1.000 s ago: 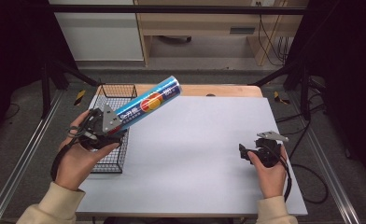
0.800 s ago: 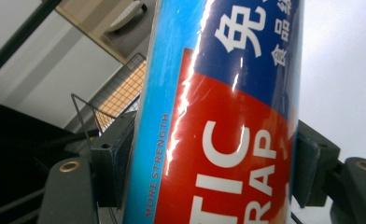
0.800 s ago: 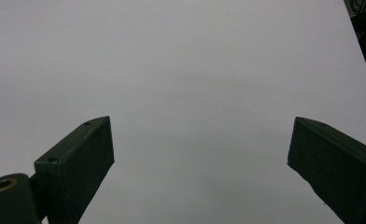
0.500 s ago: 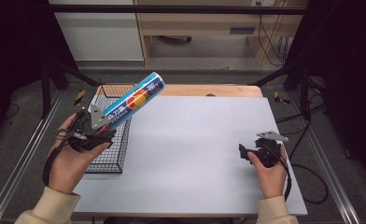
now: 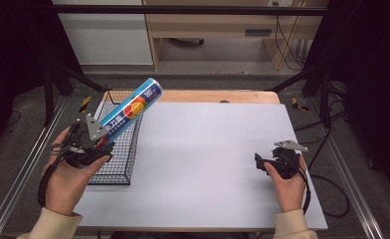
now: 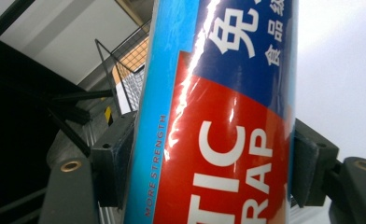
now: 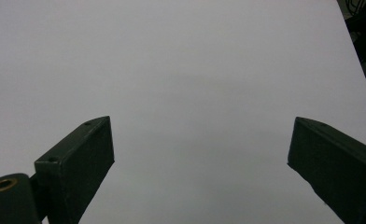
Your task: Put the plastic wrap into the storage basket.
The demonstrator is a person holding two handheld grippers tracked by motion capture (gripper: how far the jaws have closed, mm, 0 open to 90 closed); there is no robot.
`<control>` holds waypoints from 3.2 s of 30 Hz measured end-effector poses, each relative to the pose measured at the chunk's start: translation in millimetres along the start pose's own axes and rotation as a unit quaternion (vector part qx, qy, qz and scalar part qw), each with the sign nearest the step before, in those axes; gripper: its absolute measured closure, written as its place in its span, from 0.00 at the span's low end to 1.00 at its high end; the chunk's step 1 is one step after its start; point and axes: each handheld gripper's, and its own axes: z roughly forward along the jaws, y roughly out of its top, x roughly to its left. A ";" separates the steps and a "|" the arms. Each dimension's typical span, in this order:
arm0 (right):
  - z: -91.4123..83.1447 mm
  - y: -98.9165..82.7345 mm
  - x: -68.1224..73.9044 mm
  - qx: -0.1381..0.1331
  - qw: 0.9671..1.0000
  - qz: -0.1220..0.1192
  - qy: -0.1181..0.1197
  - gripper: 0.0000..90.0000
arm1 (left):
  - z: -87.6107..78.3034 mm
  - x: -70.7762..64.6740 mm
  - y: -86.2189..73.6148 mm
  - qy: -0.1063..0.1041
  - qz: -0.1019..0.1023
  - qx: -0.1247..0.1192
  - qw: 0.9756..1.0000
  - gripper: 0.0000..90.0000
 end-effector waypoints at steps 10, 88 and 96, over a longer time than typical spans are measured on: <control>-0.7 0.0 0.2 -0.001 1.000 -0.002 0.000 0.08 | 8.5 -1.5 -7.9 -0.005 -0.015 0.027 1.000 0.33; -2.3 -4.5 3.2 0.002 1.000 -0.003 0.026 0.08 | 61.2 13.7 -24.7 0.005 -0.077 0.209 0.975 0.34; -1.9 -4.5 3.6 0.002 1.000 -0.004 0.027 0.08 | 65.2 14.1 -24.5 0.002 -0.078 0.220 0.972 0.35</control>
